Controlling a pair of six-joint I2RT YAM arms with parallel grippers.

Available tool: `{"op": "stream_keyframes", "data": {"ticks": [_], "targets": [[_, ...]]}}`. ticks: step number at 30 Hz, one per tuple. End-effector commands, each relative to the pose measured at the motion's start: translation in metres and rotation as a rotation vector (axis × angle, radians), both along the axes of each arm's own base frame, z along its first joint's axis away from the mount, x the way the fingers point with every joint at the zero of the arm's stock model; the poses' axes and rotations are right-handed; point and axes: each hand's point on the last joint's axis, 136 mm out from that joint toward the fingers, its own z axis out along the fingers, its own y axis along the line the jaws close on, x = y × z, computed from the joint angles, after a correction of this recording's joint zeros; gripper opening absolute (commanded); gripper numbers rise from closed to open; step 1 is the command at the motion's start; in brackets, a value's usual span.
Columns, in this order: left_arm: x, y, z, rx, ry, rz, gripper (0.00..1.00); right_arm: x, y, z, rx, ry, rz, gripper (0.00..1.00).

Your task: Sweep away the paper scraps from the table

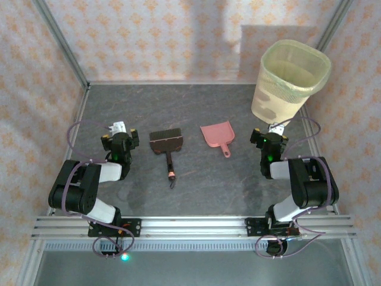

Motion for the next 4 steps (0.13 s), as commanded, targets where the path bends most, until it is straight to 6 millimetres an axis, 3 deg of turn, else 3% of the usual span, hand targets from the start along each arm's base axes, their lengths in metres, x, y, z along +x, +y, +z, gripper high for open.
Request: {"op": "stream_keyframes", "data": {"ticks": [1,4], "targets": [[0.004,0.0007,0.0047,-0.01,-0.014,0.003,1.0,0.003,-0.0051,0.0063,0.003,-0.023,-0.031,0.99],[0.0032,0.0009,0.0038,-0.01,-0.013,0.003,1.0,0.0029,-0.0051,0.0064,0.003,-0.023,-0.031,0.99]]}}
